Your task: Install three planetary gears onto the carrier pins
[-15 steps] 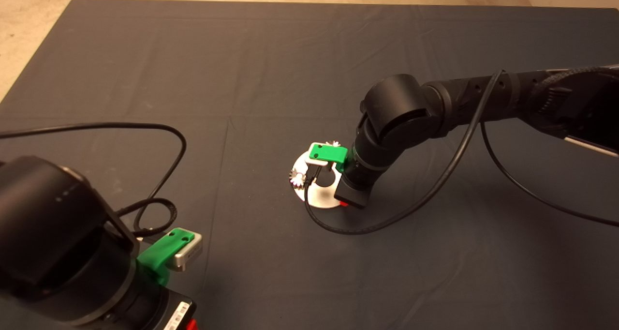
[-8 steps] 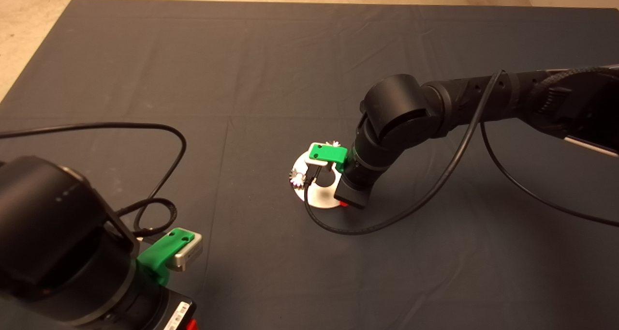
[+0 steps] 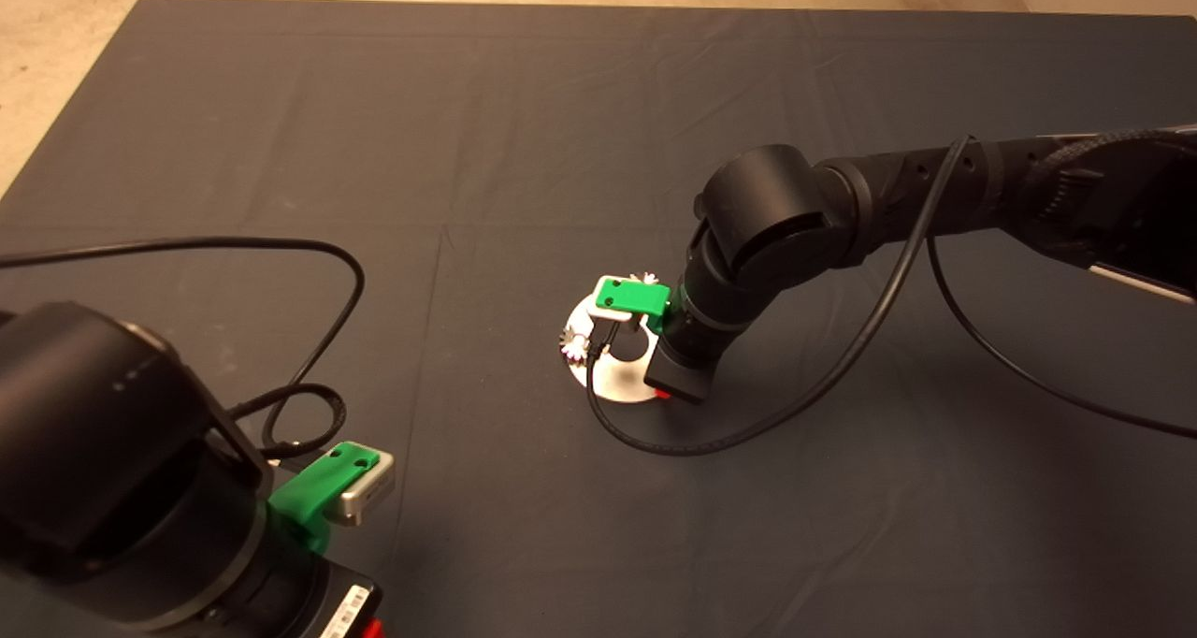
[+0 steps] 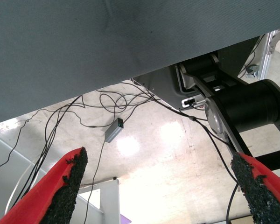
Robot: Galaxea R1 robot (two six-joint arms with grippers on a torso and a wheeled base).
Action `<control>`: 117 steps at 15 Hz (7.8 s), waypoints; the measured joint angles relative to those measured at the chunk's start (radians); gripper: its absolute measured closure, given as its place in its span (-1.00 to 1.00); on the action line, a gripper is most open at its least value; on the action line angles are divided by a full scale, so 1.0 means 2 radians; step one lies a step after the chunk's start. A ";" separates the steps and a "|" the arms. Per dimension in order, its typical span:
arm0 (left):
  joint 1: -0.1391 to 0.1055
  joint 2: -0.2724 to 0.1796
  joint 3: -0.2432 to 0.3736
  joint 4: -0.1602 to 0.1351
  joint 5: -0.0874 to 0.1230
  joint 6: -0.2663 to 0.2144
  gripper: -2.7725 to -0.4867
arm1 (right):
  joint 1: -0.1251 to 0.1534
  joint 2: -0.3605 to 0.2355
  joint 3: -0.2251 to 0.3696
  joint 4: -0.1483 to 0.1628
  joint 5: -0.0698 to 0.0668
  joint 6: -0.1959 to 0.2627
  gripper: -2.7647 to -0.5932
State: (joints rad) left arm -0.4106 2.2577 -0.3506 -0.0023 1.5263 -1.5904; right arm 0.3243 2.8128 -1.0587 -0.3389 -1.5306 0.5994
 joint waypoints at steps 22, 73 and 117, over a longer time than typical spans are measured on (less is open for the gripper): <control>0.000 0.000 0.000 -0.001 0.000 0.000 -0.49 | -0.005 0.000 -0.004 -0.042 0.001 0.000 0.61; 0.000 0.000 0.001 -0.001 0.000 0.000 -0.49 | 0.004 0.001 -0.007 -0.045 0.000 0.015 0.61; 0.000 0.001 0.001 -0.001 0.000 0.000 -0.49 | -0.007 -0.006 0.004 -0.042 0.006 0.018 0.61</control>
State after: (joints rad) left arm -0.4102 2.2604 -0.3483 -0.0038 1.5260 -1.5905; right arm 0.3106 2.8004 -1.0500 -0.4232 -1.5196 0.6360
